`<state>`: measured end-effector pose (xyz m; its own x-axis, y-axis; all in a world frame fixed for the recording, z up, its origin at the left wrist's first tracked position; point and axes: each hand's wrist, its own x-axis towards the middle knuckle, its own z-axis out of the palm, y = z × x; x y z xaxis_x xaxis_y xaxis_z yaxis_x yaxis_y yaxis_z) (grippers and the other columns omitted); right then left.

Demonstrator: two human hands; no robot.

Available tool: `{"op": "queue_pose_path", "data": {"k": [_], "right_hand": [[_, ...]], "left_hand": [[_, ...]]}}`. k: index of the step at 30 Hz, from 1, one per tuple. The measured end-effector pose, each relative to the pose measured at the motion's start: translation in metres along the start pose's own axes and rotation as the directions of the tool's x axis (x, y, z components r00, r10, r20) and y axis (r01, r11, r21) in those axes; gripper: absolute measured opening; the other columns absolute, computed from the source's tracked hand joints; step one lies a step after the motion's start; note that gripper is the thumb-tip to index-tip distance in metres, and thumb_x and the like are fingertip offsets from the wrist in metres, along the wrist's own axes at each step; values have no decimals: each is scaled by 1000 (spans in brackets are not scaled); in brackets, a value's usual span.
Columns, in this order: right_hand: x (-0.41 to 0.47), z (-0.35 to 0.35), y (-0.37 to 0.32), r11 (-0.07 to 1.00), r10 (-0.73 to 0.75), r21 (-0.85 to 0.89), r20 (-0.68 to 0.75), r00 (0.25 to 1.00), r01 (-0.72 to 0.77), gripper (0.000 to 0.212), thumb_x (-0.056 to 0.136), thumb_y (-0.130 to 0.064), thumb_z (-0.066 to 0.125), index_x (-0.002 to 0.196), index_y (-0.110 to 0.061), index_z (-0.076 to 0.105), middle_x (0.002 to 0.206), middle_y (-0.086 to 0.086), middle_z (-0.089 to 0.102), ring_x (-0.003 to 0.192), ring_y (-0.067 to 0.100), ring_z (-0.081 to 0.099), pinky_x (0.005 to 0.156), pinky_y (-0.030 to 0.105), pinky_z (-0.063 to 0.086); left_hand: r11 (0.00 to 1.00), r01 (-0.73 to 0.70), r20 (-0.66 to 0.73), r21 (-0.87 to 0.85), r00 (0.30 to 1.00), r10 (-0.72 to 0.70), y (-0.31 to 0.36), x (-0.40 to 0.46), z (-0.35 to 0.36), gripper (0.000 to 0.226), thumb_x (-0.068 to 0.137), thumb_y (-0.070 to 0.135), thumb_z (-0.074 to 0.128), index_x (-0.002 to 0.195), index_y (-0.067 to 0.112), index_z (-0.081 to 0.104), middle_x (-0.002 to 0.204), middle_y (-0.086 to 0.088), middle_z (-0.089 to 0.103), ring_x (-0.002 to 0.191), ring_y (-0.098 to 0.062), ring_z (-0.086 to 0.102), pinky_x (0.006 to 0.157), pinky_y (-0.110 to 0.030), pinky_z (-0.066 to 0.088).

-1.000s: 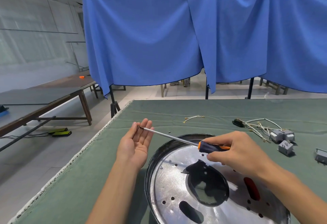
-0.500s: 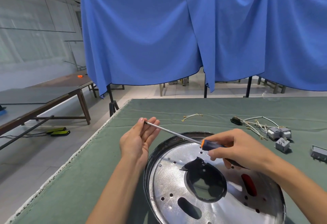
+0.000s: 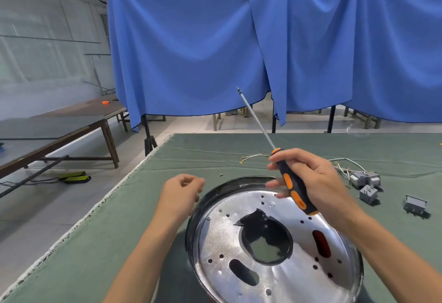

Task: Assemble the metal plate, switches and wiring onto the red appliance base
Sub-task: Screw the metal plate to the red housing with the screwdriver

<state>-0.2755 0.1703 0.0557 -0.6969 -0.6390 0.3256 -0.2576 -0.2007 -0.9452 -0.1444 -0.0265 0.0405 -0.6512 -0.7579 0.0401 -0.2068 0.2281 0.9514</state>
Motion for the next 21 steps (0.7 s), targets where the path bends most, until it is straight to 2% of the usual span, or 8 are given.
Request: {"op": "queue_pose_path", "data": {"k": [2, 5, 6, 8, 10, 14, 18, 21], "right_hand": [[0, -1, -1, 996, 12, 86, -40, 999, -8, 43, 99, -2, 30, 98, -14, 72, 101, 16, 71, 85, 34, 72, 71, 41, 59], [0, -4, -5, 990, -39, 133, 22, 999, 36, 44, 90, -6, 30, 109, -14, 70, 106, 13, 72, 97, 28, 70, 80, 40, 58], [-2, -4, -6, 993, -76, 95, 37, 996, 73, 44, 86, -7, 32, 110, -15, 69, 106, 13, 72, 97, 25, 69, 80, 38, 59], [-5, -1, -6, 987, -156, -19, 47, 987, 157, 45, 87, 7, 35, 108, -17, 68, 101, 14, 73, 93, 22, 70, 76, 30, 59], [-8, 4, -4, 962, -226, -145, 62, 972, 233, 48, 85, 20, 41, 103, -17, 67, 96, 12, 74, 87, 17, 70, 73, 21, 56], [-12, 4, 1, 877, -342, -338, 61, 938, 342, 35, 81, 16, 63, 98, -14, 64, 91, -4, 72, 85, 3, 70, 80, 13, 51], [-13, -6, 6, 778, -442, -475, 51, 895, 411, 40, 77, 12, 70, 97, -21, 62, 88, -19, 67, 83, -8, 66, 78, 5, 47], [-13, -8, 10, 684, -519, -576, 49, 853, 448, 34, 76, 5, 75, 100, -17, 65, 83, -16, 69, 80, -2, 67, 76, 4, 47]], "left_hand": [[983, 42, 73, 180, 996, -55, -3, -12, -4, 11, 91, 26, 60, 87, 17, 66, 87, 0, 66, 71, -12, 58, 54, -23, 44], [963, 136, 169, 232, 970, -177, -3, -28, -11, 13, 90, 29, 60, 87, 19, 67, 85, -2, 63, 65, -8, 58, 42, -23, 47], [957, 161, 195, 240, 958, -210, -3, -33, -12, 13, 90, 28, 60, 88, 18, 67, 89, -6, 62, 69, -11, 60, 41, -25, 49], [942, 181, 238, 284, 938, -252, -4, -42, -13, 11, 89, 24, 59, 93, 16, 66, 102, -16, 61, 81, -21, 63, 42, -31, 52], [932, 163, 243, 325, 937, -249, -5, -48, -12, 11, 86, 13, 55, 91, 16, 65, 102, -18, 62, 87, -29, 65, 42, -36, 54], [926, 124, 194, 358, 960, -203, -8, -46, -6, 24, 81, -4, 42, 88, 5, 63, 81, -15, 66, 65, -32, 70, 39, -38, 54], [931, 108, 157, 348, 973, -171, -10, -38, -1, 28, 81, -8, 37, 75, 4, 61, 61, -11, 65, 48, -29, 66, 34, -32, 49], [924, 99, 122, 369, 980, -154, -12, -30, 0, 26, 79, -9, 36, 76, 0, 61, 61, -14, 64, 53, -34, 66, 35, -33, 49]]}}
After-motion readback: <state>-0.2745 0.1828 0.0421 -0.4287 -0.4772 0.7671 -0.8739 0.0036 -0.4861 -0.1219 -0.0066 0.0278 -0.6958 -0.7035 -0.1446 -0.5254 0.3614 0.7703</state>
